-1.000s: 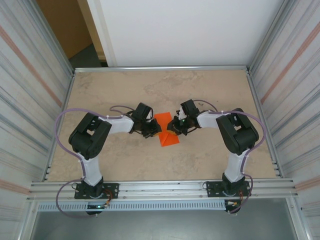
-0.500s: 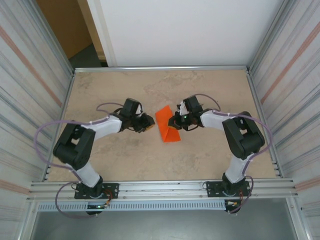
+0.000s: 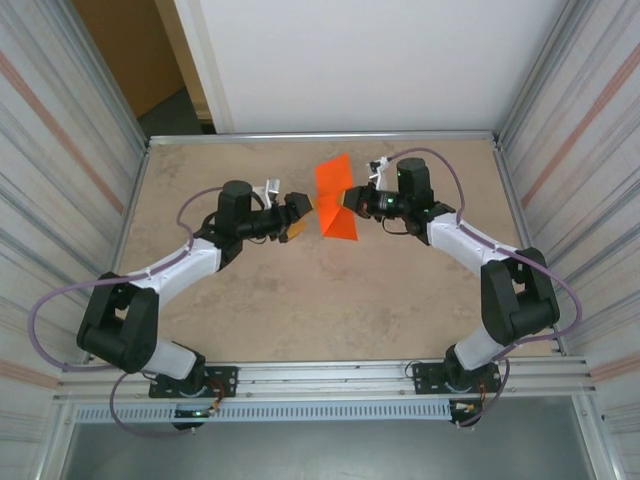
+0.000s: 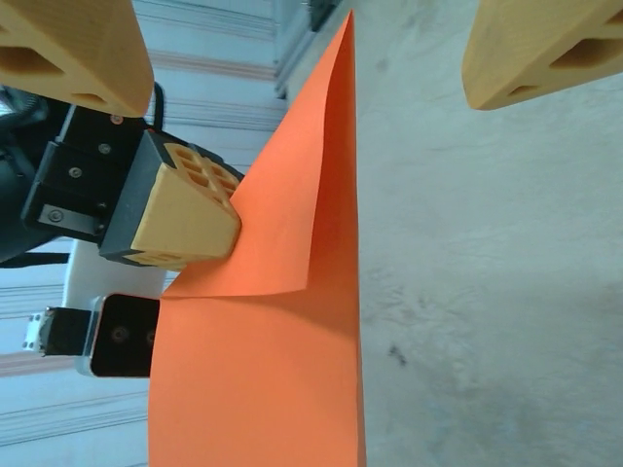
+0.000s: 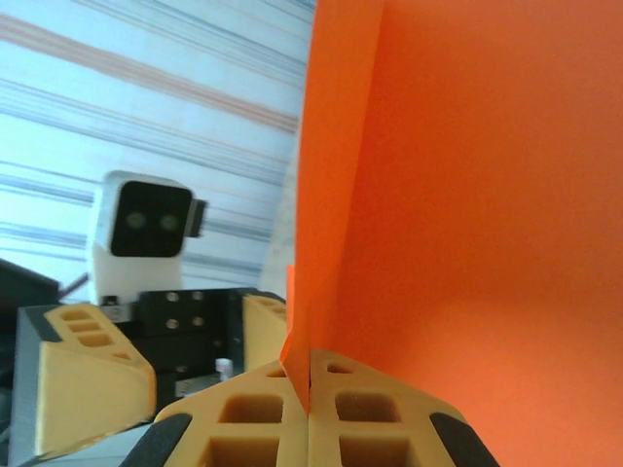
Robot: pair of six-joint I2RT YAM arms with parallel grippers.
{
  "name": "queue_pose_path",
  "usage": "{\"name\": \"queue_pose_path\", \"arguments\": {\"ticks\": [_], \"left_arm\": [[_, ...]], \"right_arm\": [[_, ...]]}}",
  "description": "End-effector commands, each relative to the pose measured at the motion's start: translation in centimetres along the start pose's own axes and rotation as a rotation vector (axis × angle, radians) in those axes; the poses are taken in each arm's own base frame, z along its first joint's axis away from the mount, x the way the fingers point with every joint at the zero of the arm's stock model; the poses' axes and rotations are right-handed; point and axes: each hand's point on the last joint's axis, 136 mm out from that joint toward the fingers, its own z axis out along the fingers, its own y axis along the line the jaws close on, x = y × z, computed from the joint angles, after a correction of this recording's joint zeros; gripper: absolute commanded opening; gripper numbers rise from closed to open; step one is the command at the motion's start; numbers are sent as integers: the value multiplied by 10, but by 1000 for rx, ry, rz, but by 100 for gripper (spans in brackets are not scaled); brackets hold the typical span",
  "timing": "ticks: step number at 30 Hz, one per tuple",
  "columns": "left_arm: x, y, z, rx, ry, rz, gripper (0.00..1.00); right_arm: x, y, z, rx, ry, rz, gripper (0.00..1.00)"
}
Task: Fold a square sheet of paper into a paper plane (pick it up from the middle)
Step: Turn over the paper at the center of the table.
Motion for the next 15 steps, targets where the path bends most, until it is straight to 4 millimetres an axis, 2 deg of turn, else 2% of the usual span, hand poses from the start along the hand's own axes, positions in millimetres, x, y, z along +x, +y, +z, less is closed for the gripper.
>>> {"name": "queue_pose_path", "arguments": {"ticks": [1,7,15], "left_arm": [[3,-27,-1,113,35,24,86],[6,-44,7,184,84,64,85],[4,-57,10,244,90,87,73]], "right_arm": [[-13,46,-10,-139,-3,-14,5],[-12,61,-13,-200,22,17,6],[-7,63,-13,-219,47,42,7]]}}
